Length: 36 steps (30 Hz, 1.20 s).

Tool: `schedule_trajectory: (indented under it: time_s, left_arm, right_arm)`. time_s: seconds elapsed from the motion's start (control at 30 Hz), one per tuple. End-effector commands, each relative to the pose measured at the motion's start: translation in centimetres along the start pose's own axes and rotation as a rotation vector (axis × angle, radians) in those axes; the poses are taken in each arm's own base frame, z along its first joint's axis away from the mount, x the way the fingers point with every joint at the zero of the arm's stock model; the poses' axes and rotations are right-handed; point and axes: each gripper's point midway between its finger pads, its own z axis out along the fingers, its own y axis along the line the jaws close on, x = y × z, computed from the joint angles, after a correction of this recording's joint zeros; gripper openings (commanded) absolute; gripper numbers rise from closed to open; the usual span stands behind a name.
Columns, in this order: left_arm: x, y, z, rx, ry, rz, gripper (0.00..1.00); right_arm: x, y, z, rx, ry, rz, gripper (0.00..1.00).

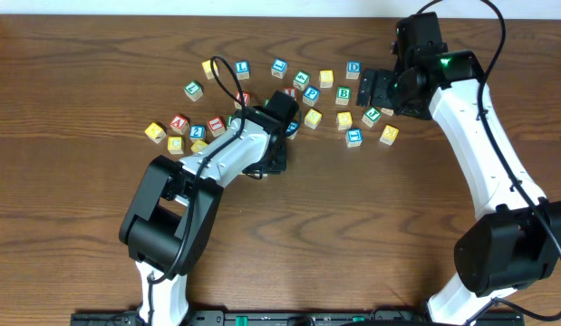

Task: Spell out NEURIPS
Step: 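Lower the red E block right of the N and release, then move the left gripper back over the red U block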

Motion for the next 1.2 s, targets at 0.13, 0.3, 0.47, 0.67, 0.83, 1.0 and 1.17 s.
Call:
schedule_trajectory:
  time_s: [0.13, 0.3, 0.47, 0.67, 0.83, 1.0, 1.17]
  left_arm:
    - [-1.0, -0.2, -0.7, 0.003, -0.030, -0.053, 0.37]
    - [-1.3, -0.5, -1.0, 0.019, -0.036, -0.055, 0.38]
    - [-2.1, -0.9, -2.3, 0.040, -0.070, -0.057, 0.46]
    - [-2.9, -1.1, -4.7, 0.070, -0.126, -0.025, 0.47]
    - [-3.5, -1.2, -7.4, 0.105, -0.186, -0.027, 0.47]
    - [-4.1, -0.9, -10.2, 0.133, -0.253, -0.016, 0.47]
    - [-4.8, 1.2, -13.6, 0.144, -0.319, -0.025, 0.47]
  right_arm:
    - [-0.3, -0.1, -0.1, 0.006, -0.010, 0.005, 0.99]
    - [-0.3, -0.1, -0.1, 0.006, -0.010, 0.005, 0.99]
    - [-0.3, -0.1, -0.1, 0.005, -0.009, 0.005, 0.99]
    - [-0.3, -0.1, -0.1, 0.005, -0.009, 0.005, 0.99]
    - [-0.3, -0.1, -0.1, 0.006, -0.010, 0.005, 0.99]
    - [-0.3, -0.1, -0.1, 0.005, -0.009, 0.005, 0.99]
    - [-0.3, -0.1, -0.1, 0.005, -0.009, 0.005, 0.99]
